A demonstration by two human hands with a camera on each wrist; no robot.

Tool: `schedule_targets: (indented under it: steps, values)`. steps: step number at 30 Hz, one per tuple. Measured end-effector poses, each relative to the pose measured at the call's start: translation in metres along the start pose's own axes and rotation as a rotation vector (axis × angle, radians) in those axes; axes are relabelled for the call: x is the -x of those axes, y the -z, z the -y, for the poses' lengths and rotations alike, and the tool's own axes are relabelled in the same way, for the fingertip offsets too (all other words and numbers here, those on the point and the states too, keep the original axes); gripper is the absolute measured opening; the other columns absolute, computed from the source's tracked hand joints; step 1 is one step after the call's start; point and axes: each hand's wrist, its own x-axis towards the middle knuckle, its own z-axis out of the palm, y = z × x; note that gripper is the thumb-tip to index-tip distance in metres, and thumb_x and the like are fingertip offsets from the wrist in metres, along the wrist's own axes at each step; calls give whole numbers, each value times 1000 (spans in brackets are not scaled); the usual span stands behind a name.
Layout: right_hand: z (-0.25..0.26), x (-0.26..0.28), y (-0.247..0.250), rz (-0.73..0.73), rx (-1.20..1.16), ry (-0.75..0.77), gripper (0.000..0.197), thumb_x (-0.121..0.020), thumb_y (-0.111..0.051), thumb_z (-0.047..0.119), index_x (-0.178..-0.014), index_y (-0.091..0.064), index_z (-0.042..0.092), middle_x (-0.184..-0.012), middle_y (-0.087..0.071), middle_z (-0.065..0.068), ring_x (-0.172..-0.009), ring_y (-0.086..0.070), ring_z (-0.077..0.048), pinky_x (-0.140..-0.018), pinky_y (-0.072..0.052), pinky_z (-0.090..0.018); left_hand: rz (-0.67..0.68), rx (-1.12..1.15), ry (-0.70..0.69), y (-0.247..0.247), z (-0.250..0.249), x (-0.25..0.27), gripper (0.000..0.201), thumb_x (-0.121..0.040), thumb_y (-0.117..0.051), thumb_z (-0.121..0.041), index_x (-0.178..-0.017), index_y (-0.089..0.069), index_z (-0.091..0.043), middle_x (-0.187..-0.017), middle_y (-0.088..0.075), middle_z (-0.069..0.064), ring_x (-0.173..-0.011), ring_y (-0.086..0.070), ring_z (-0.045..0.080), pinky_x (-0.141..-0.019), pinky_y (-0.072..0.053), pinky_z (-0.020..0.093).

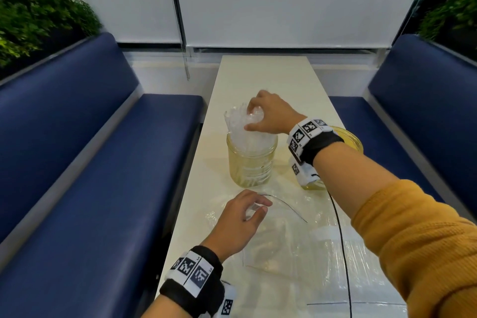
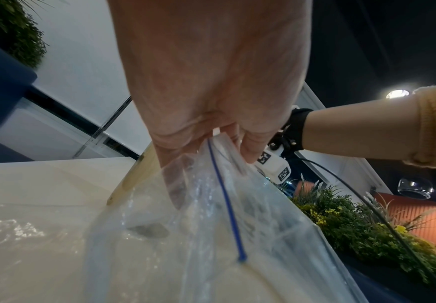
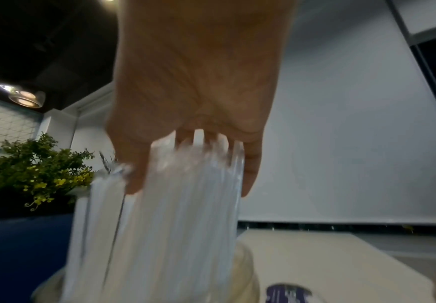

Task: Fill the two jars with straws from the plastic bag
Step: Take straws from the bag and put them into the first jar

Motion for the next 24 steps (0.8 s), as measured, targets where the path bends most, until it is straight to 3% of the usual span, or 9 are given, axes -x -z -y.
schedule_targets:
  steps: [4,7,9,11,14,17,19,22,24]
  values:
    - [0,1,11,-114,16,42,51,-81,-62,64,-122,-62,34,-138,-43,2,-121,-48,-20,-97,-45,-40,-6,-5,-26,-2,-1,-1,18,-102,-55,-23,-107,-72,-22,-116,-61,-17,-113,-56,-4,-90,-48,11]
    - [5,10,-10,-37,126,45,55,-91,-41,68,-139,-50,41,-140,-55,4,-126,-53,-21,-107,-36,-50,-4,-14,-47,-5,0,-2,19,-103,-54,-21,-107,-73,-21,-115,-62,-14,-115,-56,-3,-98,-46,15]
    - [8,16,-17,-74,50,34,52,-95,-33,67,-134,-56,42,-129,-65,7,-126,-54,-18,-115,-15,-59,-6,-28,-51,-5,1,-2,19,-102,-54,-20,-106,-73,-21,-115,-63,-13,-116,-56,-2,-98,-45,13]
    - [9,15,-13,-283,-59,57,46,-97,-37,59,-112,-73,34,-116,-71,9,-124,-53,-14,-118,-6,-59,-15,-34,-48,-4,1,-2,19,-102,-54,-19,-106,-73,-21,-115,-63,-13,-115,-56,-3,-96,-43,10]
    - [8,9,-13,-486,-79,42,42,-98,-44,47,-105,-75,20,-126,-64,-1,-130,-46,-19,-119,-19,-48,-16,-48,-48,-2,1,-2,19,-101,-55,-19,-106,-73,-22,-115,-63,-14,-114,-56,-4,-95,-41,8]
    - [4,7,-26,-134,-33,-76,50,-102,-34,46,-103,-67,9,-114,-65,-13,-119,-53,-31,-104,-40,-44,-18,-75,-56,-1,1,-3,18,-101,-56,-18,-107,-73,-21,-115,-63,-12,-112,-55,-5,-92,-38,3]
    - [6,7,-26,-116,-75,-90,48,-104,-31,41,-87,-62,8,-99,-66,-16,-104,-58,-31,-98,-46,-46,-17,-76,-55,0,0,-3,18,-100,-57,-17,-107,-73,-20,-115,-63,-10,-111,-55,-6,-90,-38,2]
    - [9,4,-20,-324,8,-75,45,-105,-30,33,-127,-62,9,-135,-56,-19,-128,-48,-31,-112,-33,-46,-11,-71,-48,-1,-1,-3,18,-100,-57,-17,-106,-73,-21,-115,-63,-11,-110,-55,-6,-89,-38,2]
    - [5,4,-24,-208,91,-88,48,-105,-23,31,-136,-52,7,-138,-52,-18,-131,-45,-33,-113,-30,-45,-9,-85,-51,-1,-1,-4,18,-100,-56,-17,-106,-73,-21,-115,-64,-11,-111,-56,-6,-90,-38,2]
